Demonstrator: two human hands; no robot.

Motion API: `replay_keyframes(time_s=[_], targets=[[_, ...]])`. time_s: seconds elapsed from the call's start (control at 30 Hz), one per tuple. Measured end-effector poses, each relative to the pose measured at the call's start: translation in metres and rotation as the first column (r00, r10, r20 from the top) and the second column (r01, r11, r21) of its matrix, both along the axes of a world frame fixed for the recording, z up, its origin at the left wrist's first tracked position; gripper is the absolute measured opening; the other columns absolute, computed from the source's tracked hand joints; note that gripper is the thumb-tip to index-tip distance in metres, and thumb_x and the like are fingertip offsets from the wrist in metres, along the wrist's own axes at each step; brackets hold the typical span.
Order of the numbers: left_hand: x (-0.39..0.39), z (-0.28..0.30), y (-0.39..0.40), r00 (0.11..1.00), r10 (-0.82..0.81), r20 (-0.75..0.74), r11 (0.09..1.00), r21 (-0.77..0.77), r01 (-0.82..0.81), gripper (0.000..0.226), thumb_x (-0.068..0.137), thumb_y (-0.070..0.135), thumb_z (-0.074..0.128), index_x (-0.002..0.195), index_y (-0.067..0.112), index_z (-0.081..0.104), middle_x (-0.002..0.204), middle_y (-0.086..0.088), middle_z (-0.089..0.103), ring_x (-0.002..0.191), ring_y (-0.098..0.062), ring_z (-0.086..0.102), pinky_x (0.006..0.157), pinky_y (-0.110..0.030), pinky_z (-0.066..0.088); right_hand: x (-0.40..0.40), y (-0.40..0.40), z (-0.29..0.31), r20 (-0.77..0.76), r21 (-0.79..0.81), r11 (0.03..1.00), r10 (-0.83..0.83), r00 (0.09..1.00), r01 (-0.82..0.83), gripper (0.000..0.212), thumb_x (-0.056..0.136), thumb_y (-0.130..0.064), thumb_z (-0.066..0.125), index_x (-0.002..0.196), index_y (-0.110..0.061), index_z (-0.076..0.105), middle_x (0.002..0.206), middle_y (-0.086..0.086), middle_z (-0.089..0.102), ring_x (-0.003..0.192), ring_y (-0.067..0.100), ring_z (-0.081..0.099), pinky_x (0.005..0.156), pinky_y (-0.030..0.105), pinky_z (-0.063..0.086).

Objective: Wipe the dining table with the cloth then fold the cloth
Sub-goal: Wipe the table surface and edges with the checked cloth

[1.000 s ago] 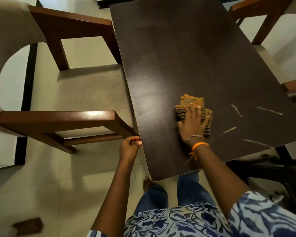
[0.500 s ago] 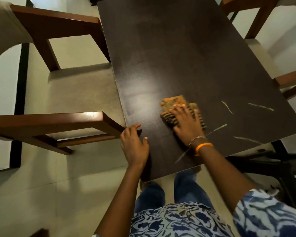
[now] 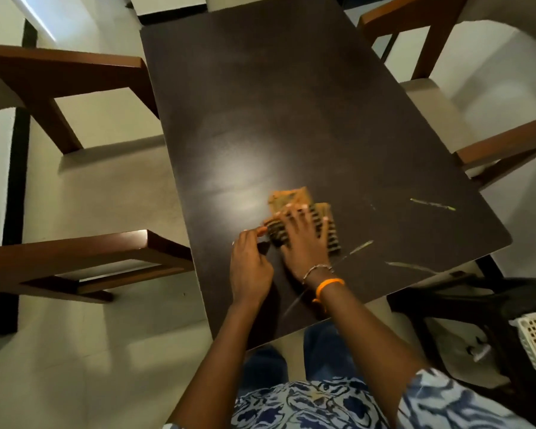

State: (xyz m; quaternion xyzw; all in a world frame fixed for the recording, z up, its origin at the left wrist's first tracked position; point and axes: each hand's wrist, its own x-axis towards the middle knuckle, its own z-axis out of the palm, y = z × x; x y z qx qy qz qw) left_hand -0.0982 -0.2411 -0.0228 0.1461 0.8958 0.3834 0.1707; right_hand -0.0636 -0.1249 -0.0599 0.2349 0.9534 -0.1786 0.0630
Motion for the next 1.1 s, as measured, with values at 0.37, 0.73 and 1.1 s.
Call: replay_keyframes(time_s=[0.37,0.73,1.1], targets=[[0.011,0.000,0.096,0.992,-0.049,-0.114,0.986,-0.165,0.030,0.029,0.092,0.019,0.052,0.121,0.020,0.053,0.119,0.000,0.057,0.112,-0.019,0.053,0.086,-0.033,0.046,0.058,0.160,-0.004,-0.052,0.099,0.994,0.042,0.998,-0.037,0.064,0.074,-0.033,0.038,0.137,-0.024,0.042,0.149,0.004,0.036,0.141,0.026,0.024,0.111,0.057,0.014],[0.026,-0.005,0.162,0.988,-0.072,-0.139,0.972,-0.230,0.038,0.040,0.088,0.007,0.056,0.128,0.012,0.050,0.125,-0.006,0.056,0.121,-0.024,0.048,0.112,-0.043,0.033,0.087,0.287,0.002,-0.050,0.090,0.906,-0.410,0.911,0.413,0.060,0.081,-0.023,0.049,0.140,-0.024,0.036,0.153,0.004,0.026,0.144,0.025,0.012,0.114,0.057,0.001],[0.025,0.003,0.173,0.983,0.112,-0.143,0.990,-0.071,-0.123,0.053,0.090,0.030,0.028,0.136,0.007,0.043,0.136,-0.010,0.051,0.130,-0.026,0.045,0.118,-0.040,0.013,0.041,0.112,-0.014,-0.016,0.125,0.895,0.433,0.901,-0.427,0.070,0.075,-0.049,0.030,0.139,-0.021,0.033,0.147,0.000,0.040,0.139,0.023,0.028,0.109,0.051,0.015]])
